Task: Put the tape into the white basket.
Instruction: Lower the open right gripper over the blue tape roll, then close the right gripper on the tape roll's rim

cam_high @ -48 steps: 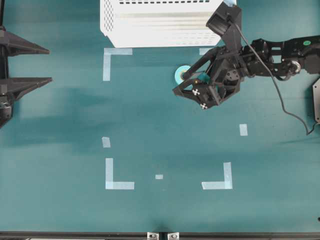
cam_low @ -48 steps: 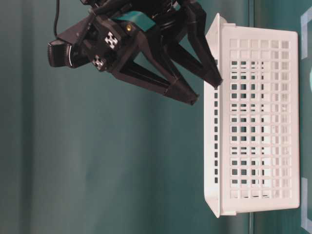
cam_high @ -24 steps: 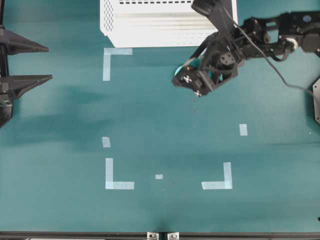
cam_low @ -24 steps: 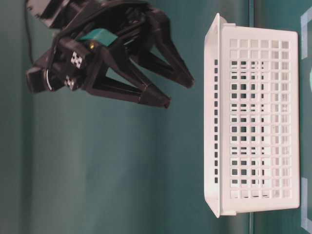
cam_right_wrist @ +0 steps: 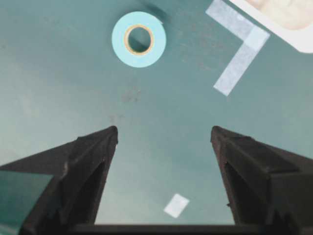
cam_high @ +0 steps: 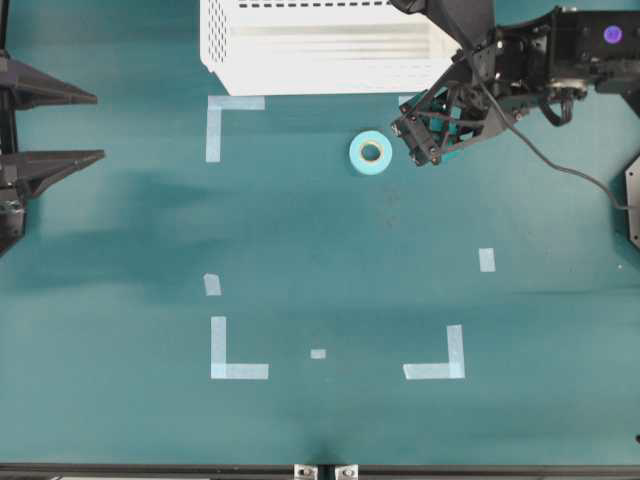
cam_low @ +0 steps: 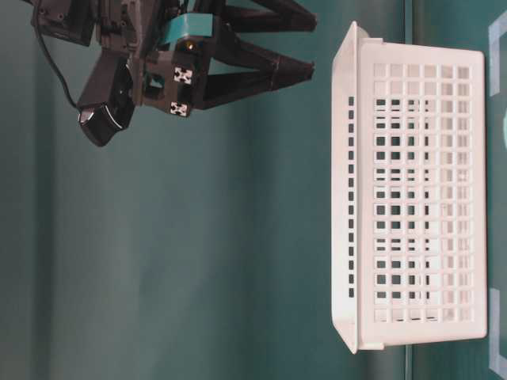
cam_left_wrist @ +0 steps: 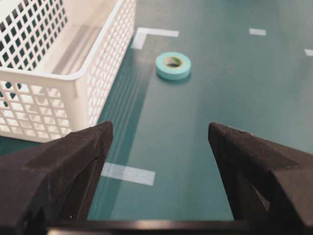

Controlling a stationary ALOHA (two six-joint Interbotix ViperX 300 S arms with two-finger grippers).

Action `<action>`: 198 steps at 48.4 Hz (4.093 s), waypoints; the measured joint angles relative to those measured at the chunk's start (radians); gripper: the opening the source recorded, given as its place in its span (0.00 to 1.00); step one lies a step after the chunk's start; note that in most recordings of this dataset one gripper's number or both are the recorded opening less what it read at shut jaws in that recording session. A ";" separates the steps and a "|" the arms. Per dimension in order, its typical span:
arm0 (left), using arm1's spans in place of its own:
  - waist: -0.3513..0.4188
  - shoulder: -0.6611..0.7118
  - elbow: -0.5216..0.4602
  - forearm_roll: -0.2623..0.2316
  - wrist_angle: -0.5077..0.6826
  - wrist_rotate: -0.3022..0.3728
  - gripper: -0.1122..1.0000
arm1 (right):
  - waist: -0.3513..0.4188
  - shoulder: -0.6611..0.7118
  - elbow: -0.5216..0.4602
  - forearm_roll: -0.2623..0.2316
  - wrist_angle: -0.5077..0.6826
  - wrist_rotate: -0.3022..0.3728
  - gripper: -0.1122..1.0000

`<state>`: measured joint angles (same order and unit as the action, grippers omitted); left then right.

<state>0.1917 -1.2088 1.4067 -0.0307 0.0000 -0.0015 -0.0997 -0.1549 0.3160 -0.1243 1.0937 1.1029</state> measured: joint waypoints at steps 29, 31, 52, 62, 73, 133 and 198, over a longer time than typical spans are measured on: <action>0.006 -0.002 0.008 0.000 -0.011 -0.002 0.88 | -0.025 0.038 0.031 -0.044 -0.061 0.270 0.87; 0.006 0.000 0.009 0.000 -0.012 -0.002 0.88 | -0.029 0.051 0.031 -0.046 -0.071 0.279 0.87; 0.021 -0.061 0.032 0.000 -0.014 -0.002 0.88 | -0.035 0.156 0.009 -0.046 -0.117 0.342 0.87; 0.023 -0.120 0.046 0.002 -0.002 -0.015 0.88 | -0.035 0.202 0.009 -0.046 -0.164 0.348 0.87; 0.025 -0.121 0.046 0.000 0.008 -0.020 0.88 | -0.037 0.245 0.009 -0.046 -0.201 0.347 0.88; 0.025 -0.121 0.044 0.000 0.029 -0.021 0.88 | -0.023 0.344 0.037 -0.043 -0.327 0.466 0.98; 0.025 -0.121 0.046 0.002 0.038 -0.029 0.88 | -0.015 0.440 0.038 -0.046 -0.399 0.486 0.98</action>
<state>0.2163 -1.3300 1.4527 -0.0291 0.0383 -0.0307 -0.1150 0.2853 0.3543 -0.1703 0.6949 1.5892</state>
